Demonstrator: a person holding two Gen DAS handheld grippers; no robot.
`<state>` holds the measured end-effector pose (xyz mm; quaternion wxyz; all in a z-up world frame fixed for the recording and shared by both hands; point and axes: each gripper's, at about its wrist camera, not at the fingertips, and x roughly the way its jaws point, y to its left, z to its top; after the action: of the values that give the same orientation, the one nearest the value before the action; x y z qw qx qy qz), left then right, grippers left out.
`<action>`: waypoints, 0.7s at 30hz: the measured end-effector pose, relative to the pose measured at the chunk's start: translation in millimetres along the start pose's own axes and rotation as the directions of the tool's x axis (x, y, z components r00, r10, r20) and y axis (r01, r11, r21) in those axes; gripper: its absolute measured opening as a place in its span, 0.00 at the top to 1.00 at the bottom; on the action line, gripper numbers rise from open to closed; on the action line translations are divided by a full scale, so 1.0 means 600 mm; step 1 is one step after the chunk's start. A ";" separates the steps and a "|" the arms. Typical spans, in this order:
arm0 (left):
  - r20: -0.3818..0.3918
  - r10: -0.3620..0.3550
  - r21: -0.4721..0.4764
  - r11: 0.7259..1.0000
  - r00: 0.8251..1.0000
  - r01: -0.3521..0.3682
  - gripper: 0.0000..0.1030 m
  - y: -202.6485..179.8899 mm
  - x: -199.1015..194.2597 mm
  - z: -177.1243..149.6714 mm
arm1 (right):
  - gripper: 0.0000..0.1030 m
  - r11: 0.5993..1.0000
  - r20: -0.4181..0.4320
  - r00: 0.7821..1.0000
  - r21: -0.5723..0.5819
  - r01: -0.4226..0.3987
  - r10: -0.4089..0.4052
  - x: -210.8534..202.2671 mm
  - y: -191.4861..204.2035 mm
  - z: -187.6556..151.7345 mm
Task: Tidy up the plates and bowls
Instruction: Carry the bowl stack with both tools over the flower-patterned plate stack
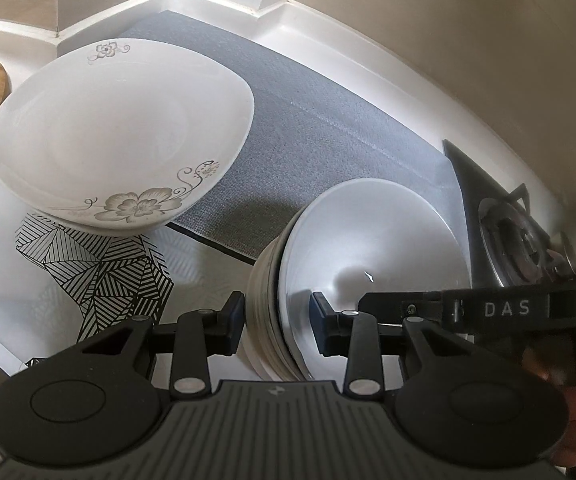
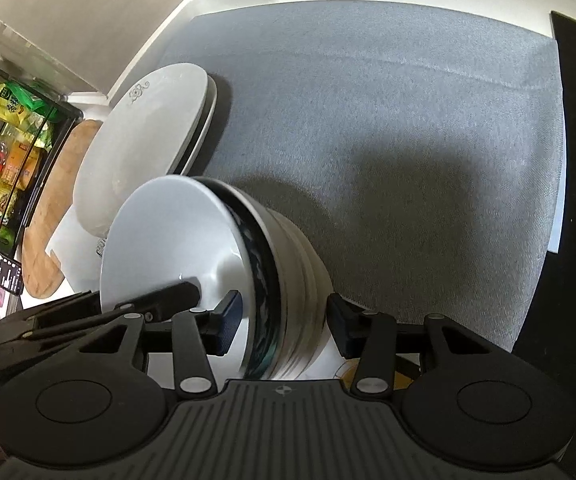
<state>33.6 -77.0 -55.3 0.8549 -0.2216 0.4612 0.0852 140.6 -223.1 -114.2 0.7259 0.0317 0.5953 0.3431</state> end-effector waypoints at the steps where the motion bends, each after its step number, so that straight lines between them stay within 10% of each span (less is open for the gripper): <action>1: 0.001 0.000 0.001 1.000 1.000 0.000 0.62 0.000 0.000 0.000 | 0.52 1.000 0.002 1.000 -0.001 0.002 -0.002 0.000 0.001 0.001; 21: -0.005 -0.021 -0.003 1.000 1.000 0.021 0.60 0.019 -0.002 0.003 | 0.58 0.998 0.007 1.000 -0.068 0.011 -0.011 -0.008 0.022 -0.025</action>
<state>30.5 -66.1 -56.8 0.8543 -0.2279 0.4608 0.0763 121.1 -220.8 -108.2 0.7305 0.0049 0.5809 0.3589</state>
